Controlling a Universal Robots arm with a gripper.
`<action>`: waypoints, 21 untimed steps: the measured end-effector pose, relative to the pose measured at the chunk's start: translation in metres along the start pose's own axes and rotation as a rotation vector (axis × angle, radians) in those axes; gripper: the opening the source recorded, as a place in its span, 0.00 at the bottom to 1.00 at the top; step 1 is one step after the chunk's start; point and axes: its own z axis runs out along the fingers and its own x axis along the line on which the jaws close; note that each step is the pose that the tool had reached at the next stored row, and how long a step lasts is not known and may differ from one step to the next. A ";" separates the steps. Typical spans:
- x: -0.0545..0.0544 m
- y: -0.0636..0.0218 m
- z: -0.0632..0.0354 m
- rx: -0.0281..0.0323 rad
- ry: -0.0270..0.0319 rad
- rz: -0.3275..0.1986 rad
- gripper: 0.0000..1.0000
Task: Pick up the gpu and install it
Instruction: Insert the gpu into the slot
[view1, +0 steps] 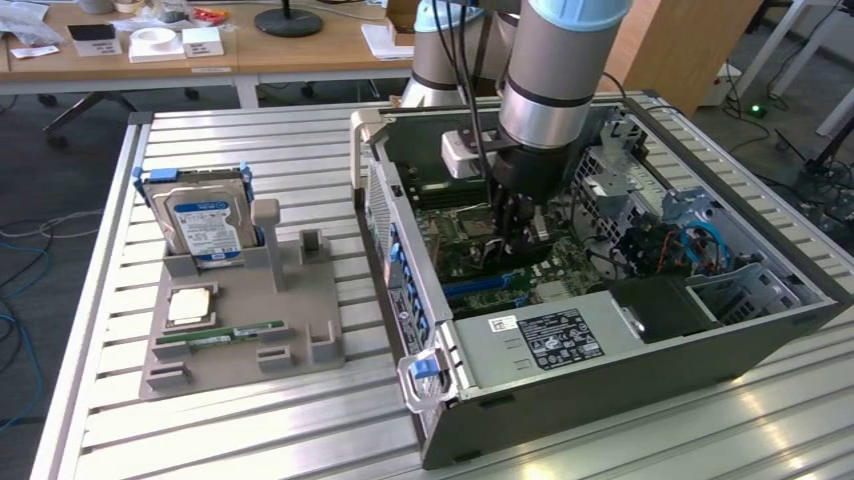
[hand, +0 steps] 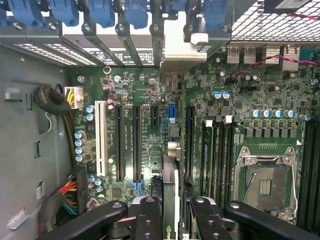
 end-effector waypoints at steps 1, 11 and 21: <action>0.000 0.0015 0.0001 0.0001 0.0000 0.000 0.26; 0.000 0.0066 0.0037 -0.0001 0.0002 0.000 0.26; 0.000 0.0114 0.0045 0.0000 0.0000 0.000 0.26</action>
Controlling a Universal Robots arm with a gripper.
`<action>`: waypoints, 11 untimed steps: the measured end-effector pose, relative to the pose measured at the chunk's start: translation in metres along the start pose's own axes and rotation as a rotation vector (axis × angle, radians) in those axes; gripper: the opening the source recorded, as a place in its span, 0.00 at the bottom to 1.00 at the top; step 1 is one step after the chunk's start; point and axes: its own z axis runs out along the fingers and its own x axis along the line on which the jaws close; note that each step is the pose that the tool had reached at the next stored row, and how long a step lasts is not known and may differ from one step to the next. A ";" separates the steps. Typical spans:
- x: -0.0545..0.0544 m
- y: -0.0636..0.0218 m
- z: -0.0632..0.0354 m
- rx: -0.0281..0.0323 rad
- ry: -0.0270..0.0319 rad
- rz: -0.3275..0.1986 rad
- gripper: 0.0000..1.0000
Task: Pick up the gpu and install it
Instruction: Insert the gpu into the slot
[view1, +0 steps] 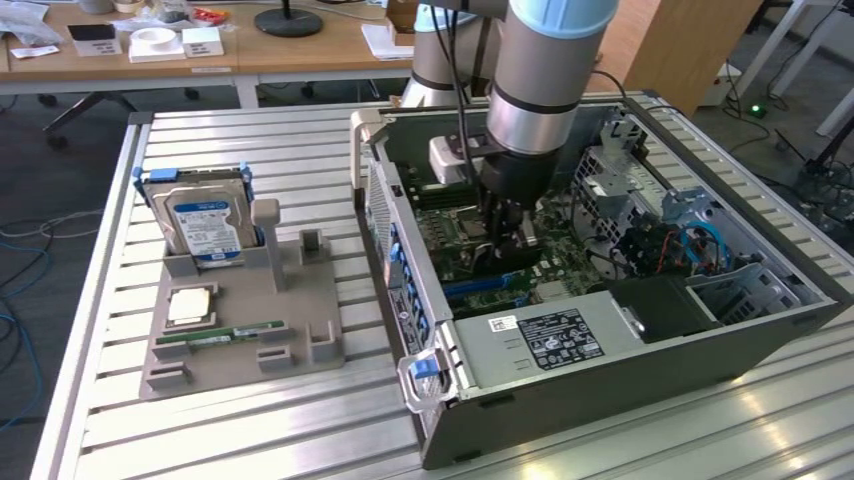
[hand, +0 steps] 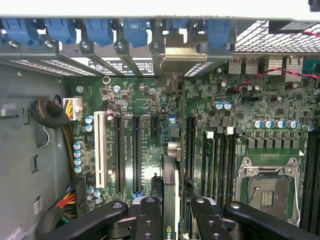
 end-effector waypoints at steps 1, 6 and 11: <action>0.000 0.0001 0.0000 0.0000 0.0001 0.000 0.26; 0.000 0.0012 0.0001 0.0000 0.0000 0.000 0.26; 0.000 0.0034 0.0001 0.0000 0.0001 0.000 0.26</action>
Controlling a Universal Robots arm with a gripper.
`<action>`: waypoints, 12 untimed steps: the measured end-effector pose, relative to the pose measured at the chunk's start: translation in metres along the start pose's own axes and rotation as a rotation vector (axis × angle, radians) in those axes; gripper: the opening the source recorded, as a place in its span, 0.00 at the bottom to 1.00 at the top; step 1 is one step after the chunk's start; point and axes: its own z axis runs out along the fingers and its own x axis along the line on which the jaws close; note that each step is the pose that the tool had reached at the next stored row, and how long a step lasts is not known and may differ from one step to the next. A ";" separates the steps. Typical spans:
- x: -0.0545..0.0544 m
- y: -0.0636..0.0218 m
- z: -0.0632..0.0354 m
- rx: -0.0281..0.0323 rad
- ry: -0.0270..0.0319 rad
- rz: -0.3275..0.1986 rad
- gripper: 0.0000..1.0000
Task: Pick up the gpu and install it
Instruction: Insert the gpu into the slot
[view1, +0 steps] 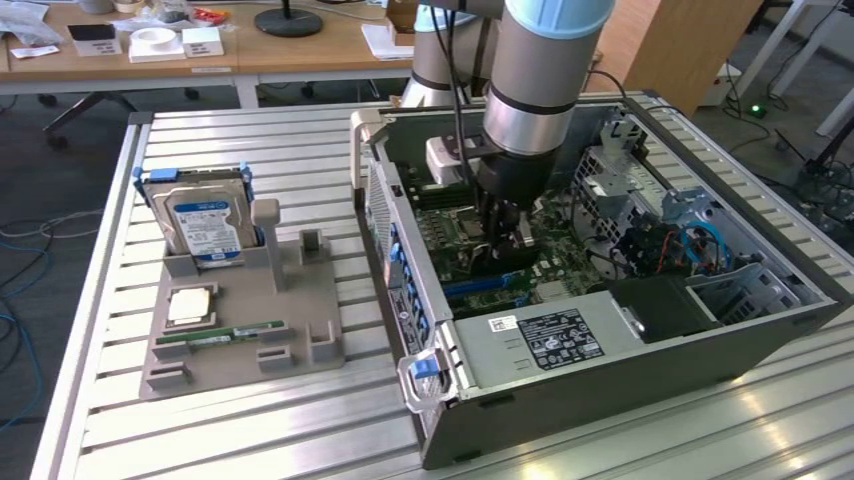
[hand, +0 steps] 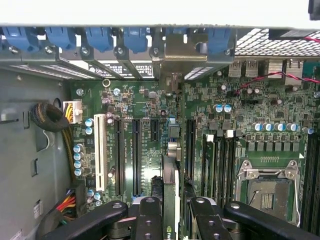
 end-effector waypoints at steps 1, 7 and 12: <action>0.000 0.0007 0.0000 0.0000 0.0000 0.000 0.26; 0.000 0.0020 0.0029 0.0000 0.0000 0.000 0.26; 0.000 0.0023 0.0061 -0.0001 0.0002 0.000 0.26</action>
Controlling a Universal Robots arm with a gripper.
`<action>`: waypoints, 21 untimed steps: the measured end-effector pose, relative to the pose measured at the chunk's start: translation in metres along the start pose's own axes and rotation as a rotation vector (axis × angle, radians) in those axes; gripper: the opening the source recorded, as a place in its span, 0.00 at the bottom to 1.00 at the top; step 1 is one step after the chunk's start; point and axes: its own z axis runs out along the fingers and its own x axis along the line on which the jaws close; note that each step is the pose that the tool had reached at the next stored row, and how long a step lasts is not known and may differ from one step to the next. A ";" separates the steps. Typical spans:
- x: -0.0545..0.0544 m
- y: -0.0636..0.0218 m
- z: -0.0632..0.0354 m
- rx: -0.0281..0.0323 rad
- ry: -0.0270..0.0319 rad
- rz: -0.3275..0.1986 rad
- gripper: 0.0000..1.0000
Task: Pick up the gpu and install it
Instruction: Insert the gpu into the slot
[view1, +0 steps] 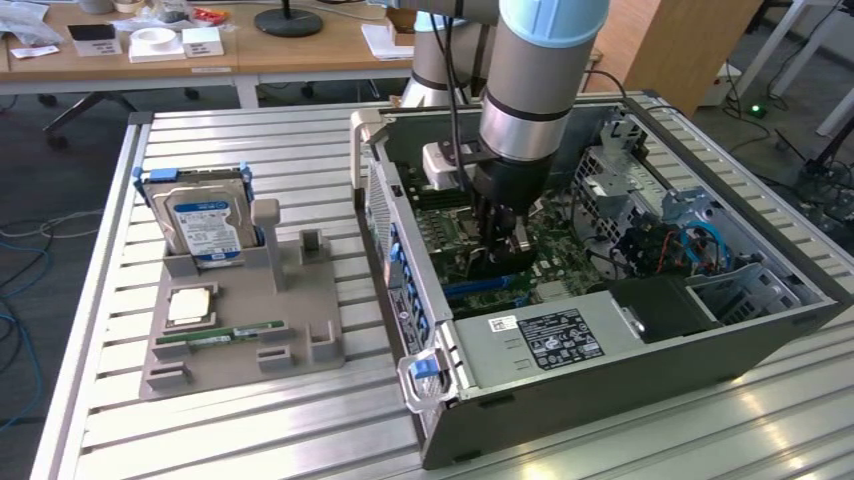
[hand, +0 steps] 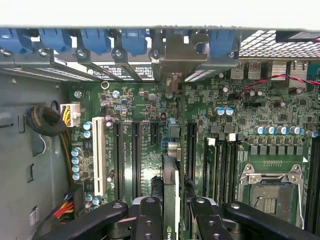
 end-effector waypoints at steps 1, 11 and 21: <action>0.000 0.0000 0.0000 0.0000 0.0000 0.000 0.26; 0.000 0.0001 0.0005 0.0001 -0.0002 0.000 0.26; 0.001 0.0001 0.0008 0.0001 0.0001 0.003 0.26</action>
